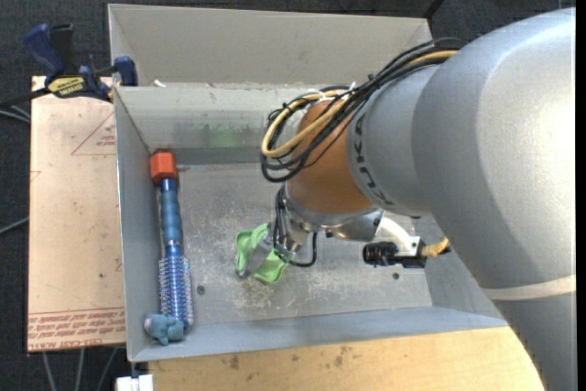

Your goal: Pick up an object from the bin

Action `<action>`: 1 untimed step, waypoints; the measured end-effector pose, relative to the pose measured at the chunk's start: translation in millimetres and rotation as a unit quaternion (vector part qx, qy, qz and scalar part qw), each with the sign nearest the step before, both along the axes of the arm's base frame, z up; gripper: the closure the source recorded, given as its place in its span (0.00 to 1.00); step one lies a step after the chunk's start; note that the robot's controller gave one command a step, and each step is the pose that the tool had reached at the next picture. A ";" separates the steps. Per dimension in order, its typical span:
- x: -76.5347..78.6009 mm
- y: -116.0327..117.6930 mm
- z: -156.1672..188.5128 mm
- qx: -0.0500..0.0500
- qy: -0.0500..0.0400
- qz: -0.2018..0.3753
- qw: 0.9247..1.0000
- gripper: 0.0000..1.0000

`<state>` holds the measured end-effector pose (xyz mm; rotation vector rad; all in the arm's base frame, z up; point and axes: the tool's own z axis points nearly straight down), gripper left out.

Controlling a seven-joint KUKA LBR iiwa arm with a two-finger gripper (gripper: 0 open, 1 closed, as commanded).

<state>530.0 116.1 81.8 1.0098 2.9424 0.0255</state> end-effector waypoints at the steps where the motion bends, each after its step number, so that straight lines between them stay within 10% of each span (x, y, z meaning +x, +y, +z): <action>1: 69.8 -14.3 -0.1 0.003 0.007 -0.016 1.000 1.00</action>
Offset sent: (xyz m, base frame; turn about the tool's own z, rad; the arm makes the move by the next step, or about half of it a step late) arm 0.0604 -0.0181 -0.0118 0.0354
